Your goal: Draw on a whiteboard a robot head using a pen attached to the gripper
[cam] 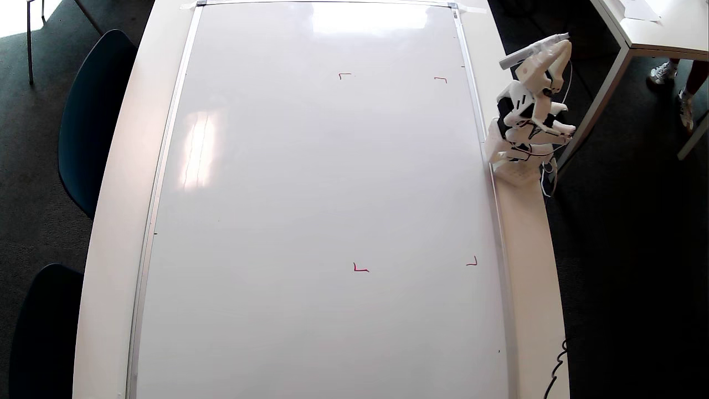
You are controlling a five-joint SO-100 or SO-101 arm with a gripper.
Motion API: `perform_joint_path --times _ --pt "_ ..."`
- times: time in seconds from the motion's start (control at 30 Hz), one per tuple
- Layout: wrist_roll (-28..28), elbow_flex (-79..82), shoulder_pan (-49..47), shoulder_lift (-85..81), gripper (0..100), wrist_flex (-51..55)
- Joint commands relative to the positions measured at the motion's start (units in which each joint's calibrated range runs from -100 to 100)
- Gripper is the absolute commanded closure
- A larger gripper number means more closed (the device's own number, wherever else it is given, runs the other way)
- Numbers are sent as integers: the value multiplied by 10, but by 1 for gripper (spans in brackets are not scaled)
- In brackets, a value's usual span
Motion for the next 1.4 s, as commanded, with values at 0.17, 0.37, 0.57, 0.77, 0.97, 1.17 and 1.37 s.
perform_joint_path --times 0.17,0.37,0.57,0.77,0.97,1.17,1.37 --pt "-4 -183 -1 294 99 6" --pt "-3 -448 -1 489 99 164" --pt "0 -758 -15 561 99 575" --pt "0 -973 -30 614 99 1008" --pt "-1 -1114 -25 684 99 1386" --pt "-4 -1243 -30 803 99 1629" --pt "-1 -1332 -55 930 99 1728"
